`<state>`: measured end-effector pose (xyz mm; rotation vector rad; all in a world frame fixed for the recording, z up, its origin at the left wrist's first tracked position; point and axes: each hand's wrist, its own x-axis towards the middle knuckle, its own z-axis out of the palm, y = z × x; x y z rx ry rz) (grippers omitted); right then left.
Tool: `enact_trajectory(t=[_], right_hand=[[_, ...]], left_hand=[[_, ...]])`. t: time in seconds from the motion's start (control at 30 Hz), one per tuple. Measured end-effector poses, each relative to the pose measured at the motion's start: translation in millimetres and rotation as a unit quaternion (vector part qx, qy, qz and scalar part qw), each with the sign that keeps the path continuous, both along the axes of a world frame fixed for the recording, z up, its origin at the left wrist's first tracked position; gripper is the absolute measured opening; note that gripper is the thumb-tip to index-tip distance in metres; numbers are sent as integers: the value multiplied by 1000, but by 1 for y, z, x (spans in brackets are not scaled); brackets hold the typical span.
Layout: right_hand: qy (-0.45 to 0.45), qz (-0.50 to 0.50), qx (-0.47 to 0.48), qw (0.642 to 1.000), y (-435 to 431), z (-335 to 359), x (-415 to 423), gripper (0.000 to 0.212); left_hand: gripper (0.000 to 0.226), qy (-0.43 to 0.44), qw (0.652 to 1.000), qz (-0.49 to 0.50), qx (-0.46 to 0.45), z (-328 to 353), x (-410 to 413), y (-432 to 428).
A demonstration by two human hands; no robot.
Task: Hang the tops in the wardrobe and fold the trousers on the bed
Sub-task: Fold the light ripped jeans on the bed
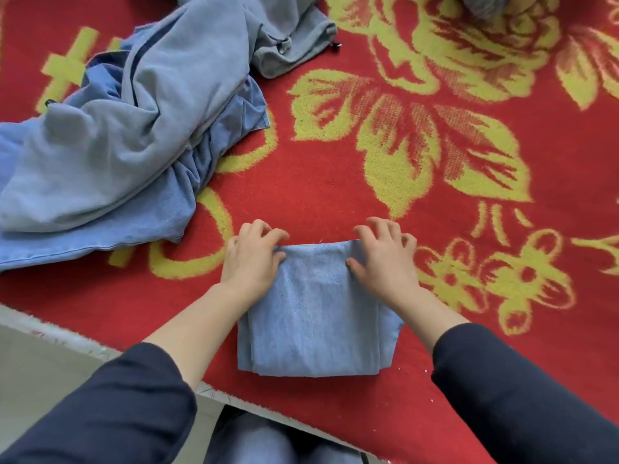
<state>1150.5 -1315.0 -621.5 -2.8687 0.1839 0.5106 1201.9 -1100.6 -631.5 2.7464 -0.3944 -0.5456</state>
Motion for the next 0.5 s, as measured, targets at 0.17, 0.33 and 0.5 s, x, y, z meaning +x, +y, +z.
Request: enact_trajectory(t=[0.17, 0.33, 0.5], right_hand=[[160, 57, 79, 982, 15, -2, 14, 80], [207, 71, 19, 976, 17, -4, 28, 68], [306, 39, 16, 951, 29, 8, 39, 41]], left_hand=[[56, 105, 984, -111, 93, -11, -11, -11], [66, 143, 964, -138, 179, -6, -13, -6], [65, 283, 958, -7, 42, 0, -10, 3]])
